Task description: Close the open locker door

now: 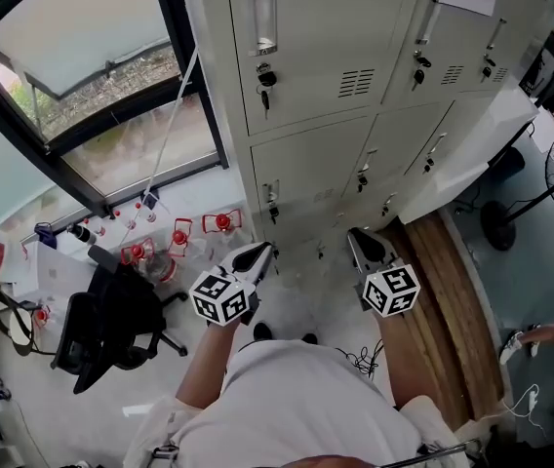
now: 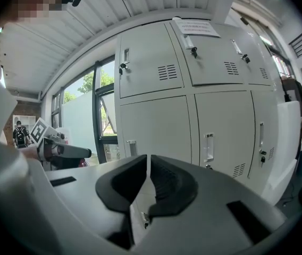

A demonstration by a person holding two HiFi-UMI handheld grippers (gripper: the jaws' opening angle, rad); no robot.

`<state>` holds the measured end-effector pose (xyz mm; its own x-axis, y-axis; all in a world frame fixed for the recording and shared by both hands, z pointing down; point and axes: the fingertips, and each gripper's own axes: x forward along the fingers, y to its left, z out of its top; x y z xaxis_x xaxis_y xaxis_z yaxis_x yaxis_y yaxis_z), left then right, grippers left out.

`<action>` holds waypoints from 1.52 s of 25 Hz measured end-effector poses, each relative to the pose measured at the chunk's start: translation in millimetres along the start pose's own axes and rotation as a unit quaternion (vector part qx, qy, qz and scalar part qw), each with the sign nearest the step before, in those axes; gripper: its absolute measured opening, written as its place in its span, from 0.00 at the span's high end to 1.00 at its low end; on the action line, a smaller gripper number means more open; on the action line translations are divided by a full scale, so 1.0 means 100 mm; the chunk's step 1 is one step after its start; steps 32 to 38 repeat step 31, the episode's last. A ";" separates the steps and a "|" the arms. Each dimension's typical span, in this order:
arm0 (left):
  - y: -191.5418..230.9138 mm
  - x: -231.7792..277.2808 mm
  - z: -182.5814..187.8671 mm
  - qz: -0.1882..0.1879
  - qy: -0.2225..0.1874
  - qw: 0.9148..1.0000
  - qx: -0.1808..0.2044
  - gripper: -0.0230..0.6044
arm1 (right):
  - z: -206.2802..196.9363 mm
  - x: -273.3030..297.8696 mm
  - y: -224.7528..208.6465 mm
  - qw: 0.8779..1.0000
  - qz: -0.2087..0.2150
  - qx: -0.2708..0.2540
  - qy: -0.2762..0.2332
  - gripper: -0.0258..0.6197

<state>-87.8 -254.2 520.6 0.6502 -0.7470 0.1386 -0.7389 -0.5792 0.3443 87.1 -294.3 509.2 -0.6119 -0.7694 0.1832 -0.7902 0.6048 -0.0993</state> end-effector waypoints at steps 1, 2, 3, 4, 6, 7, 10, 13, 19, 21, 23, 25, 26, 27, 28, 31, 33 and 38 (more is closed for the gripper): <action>0.00 0.00 0.00 0.001 0.000 1.000 0.001 0.94 | -0.01 -0.02 -0.02 1.000 -0.001 0.002 0.000 0.93; 0.01 0.00 0.00 0.002 0.001 1.000 0.002 0.94 | -0.01 -0.03 -0.02 1.000 -0.001 0.003 -0.002 0.94; 0.01 0.00 0.00 0.003 0.001 1.000 0.002 0.94 | 0.00 -0.04 -0.02 1.000 0.000 0.003 -0.005 0.95; 0.02 0.00 0.01 0.004 0.002 1.000 0.003 0.94 | 0.02 -0.06 -0.02 1.000 0.001 0.002 -0.009 0.96; 0.01 0.00 0.01 0.003 0.004 1.000 0.003 0.94 | 0.05 -0.08 -0.01 1.000 0.003 -0.001 -0.019 0.96; 0.01 0.01 0.01 0.001 0.006 1.000 0.004 0.94 | 0.06 -0.09 -0.02 1.000 0.002 -0.002 -0.022 0.96; -0.01 0.03 0.00 -0.002 0.010 1.000 0.008 0.94 | 0.04 -0.10 -0.02 1.000 0.001 0.002 -0.023 0.96; -0.01 0.04 -0.01 -0.003 0.012 1.000 0.009 0.94 | 0.01 -0.09 0.01 1.000 0.006 0.006 -0.018 0.96; -0.04 0.11 -0.05 -0.013 0.020 1.000 0.010 0.94 | -0.02 -0.07 0.07 1.000 0.018 0.005 -0.010 0.96; -0.05 0.12 -0.07 -0.016 0.023 1.000 0.010 0.94 | -0.02 -0.06 0.08 1.000 0.019 0.002 -0.010 0.96; -0.05 0.13 -0.07 -0.017 0.024 1.000 0.009 0.94 | -0.01 -0.05 0.10 1.000 0.020 0.000 -0.010 0.96; -0.04 0.13 -0.08 -0.017 0.024 1.000 0.009 0.94 | -0.02 -0.05 0.10 1.000 0.021 0.000 -0.010 0.96; -0.04 0.13 -0.08 -0.017 0.024 1.000 0.009 0.94 | -0.02 -0.05 0.10 1.000 0.021 0.000 -0.010 0.96; -0.04 0.13 -0.07 -0.017 0.024 1.000 0.010 0.94 | -0.02 -0.05 0.10 1.000 0.021 0.000 -0.010 0.96; -0.04 0.13 -0.07 -0.017 0.024 1.000 0.010 0.94 | -0.01 -0.05 0.10 1.000 0.021 0.000 -0.010 0.96; -0.03 0.14 -0.06 -0.017 0.023 1.000 0.012 0.94 | -0.02 -0.05 0.10 1.000 0.018 -0.002 -0.010 0.96; -0.03 0.14 -0.06 -0.017 0.023 1.000 0.012 0.94 | -0.02 -0.05 0.10 1.000 0.018 -0.002 -0.010 0.96; -0.03 0.14 -0.06 -0.017 0.023 1.000 0.012 0.94 | -0.02 -0.05 0.10 1.000 0.018 -0.002 -0.010 0.96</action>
